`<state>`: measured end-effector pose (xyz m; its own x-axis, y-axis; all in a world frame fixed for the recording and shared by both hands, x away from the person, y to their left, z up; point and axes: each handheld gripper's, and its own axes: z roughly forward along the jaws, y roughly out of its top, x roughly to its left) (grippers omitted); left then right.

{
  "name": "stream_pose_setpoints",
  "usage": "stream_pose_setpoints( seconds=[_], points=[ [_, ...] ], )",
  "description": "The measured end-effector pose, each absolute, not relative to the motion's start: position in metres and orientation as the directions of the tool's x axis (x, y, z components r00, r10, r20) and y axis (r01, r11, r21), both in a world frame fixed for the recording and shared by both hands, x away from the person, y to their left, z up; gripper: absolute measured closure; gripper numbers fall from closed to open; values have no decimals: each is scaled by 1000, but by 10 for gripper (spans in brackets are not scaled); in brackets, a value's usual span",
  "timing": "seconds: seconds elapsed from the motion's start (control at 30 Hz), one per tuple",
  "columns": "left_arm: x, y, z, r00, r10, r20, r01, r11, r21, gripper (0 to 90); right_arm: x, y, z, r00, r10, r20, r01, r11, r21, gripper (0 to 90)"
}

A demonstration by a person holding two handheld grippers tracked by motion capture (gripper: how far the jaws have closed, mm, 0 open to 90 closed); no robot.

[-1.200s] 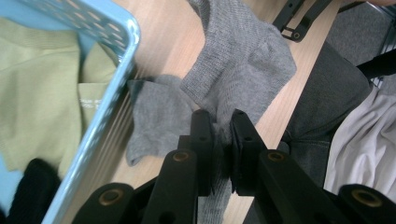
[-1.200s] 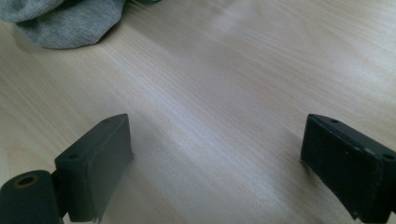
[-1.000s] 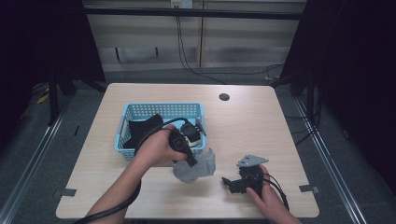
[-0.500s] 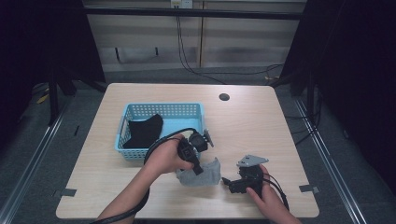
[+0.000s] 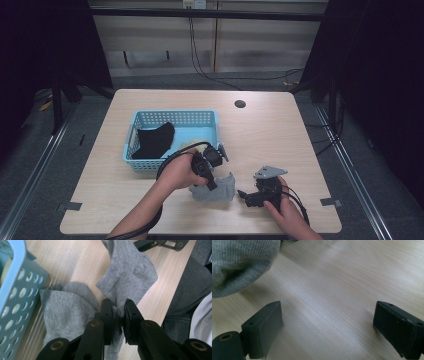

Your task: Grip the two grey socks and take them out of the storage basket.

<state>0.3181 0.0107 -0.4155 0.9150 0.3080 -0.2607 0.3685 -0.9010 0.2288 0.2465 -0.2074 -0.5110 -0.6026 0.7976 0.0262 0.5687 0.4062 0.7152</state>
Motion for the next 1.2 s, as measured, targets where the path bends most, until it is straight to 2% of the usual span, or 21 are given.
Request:
stream_pose_setpoints(
  seconds=[0.17,0.27,0.37,0.57,0.7,1.0,1.2],
  points=[
    [316,13,-421,908,326,-265,388,-892,232,773,246,-207,-511,-603,798,26,569,407,715,83],
    [315,15,-421,916,314,-251,372,-899,232,689,246,-207,-511,-602,798,27,570,406,714,83],
    [314,21,-416,914,327,-242,387,-882,269,584,246,-208,-511,-602,798,26,571,407,713,83],
    [310,37,-404,926,326,-190,371,-878,304,439,246,-208,-511,-602,798,27,571,406,714,83],
    [309,59,-403,923,347,-164,384,-857,345,383,246,-208,-511,-602,798,26,571,406,714,83],
    [306,99,-418,906,392,-158,422,-823,381,329,246,-207,-511,-601,799,26,571,407,713,83],
    [305,118,-432,914,379,-146,405,-829,387,307,246,-207,-511,-600,799,26,572,406,713,83]
  ],
)
